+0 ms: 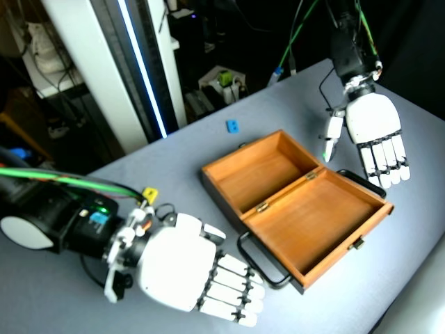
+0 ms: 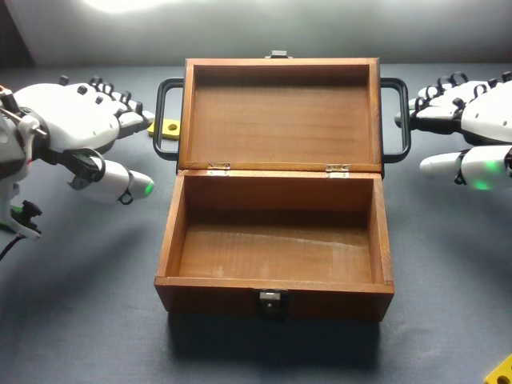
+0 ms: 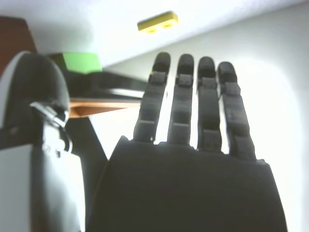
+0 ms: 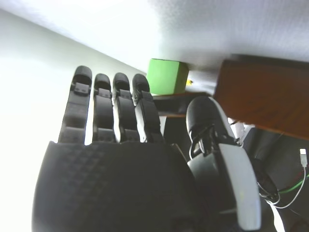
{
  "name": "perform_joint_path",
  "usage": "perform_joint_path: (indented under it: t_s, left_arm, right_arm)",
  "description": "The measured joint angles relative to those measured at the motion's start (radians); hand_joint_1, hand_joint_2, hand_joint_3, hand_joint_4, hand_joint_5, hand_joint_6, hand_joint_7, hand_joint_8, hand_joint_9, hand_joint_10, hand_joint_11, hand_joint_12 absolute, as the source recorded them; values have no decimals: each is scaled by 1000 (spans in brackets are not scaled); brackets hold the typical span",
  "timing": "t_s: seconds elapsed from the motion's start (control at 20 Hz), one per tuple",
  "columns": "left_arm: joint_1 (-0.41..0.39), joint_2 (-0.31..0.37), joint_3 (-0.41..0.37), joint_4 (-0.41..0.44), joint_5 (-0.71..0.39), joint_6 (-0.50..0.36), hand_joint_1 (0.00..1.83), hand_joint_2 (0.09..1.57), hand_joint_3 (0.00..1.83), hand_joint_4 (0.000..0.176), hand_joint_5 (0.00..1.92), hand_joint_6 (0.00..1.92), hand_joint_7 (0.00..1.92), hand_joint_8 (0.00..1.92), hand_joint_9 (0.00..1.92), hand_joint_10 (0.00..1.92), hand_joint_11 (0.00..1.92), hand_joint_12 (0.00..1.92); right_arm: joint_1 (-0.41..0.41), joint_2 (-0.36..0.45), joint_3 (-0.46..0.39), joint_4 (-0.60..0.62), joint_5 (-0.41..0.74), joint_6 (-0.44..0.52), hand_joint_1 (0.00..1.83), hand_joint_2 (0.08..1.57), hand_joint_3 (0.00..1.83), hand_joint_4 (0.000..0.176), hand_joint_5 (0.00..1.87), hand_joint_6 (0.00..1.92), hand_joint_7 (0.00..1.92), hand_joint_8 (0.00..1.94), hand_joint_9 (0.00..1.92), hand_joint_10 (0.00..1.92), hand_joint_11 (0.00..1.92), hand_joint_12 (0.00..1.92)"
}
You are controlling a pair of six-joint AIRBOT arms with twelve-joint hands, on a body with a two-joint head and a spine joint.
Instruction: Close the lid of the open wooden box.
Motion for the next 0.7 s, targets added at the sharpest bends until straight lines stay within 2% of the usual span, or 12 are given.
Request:
perform_joint_path:
  t_s: [0.4, 0.55, 0.6, 0.65, 0.7]
  left_arm:
    - [-5, -29, 24, -6, 41, 18, 0, 1335, 30, 0, 0, 0, 0, 0, 0, 0, 0, 0]
    - [-4, -21, -10, 23, 32, 18, 0, 1289, 5, 0, 0, 0, 0, 0, 0, 0, 0, 0]
    - [-4, -13, -20, 39, 31, 11, 576, 1311, 0, 0, 111, 25, 15, 5, 0, 0, 0, 0]
    - [-6, -10, -27, 61, 20, -4, 209, 1366, 8, 0, 21, 4, 2, 0, 0, 0, 0, 0]
    - [-9, -8, -32, 75, 10, -32, 41, 1321, 0, 0, 3, 0, 10, 4, 22, 8, 0, 0]
  right_arm:
    - [0, 0, 2, -10, -4, 0, 0, 1484, 0, 0, 140, 2, 84, 4, 20, 3, 78, 3]
    - [-4, 0, 2, -18, -6, 0, 4, 1495, 4, 0, 137, 4, 86, 4, 16, 1, 58, 0]
    - [-4, 0, 1, -20, -10, 0, 0, 1487, 0, 0, 126, 0, 72, 0, 5, 0, 57, 0]
    - [-6, 0, 1, -24, -11, 0, 0, 1489, 1, 0, 133, 4, 79, 4, 8, 2, 50, 0]
    - [-6, 0, 1, -24, -11, 0, 0, 1480, 0, 0, 131, 3, 76, 2, 4, 1, 53, 2]
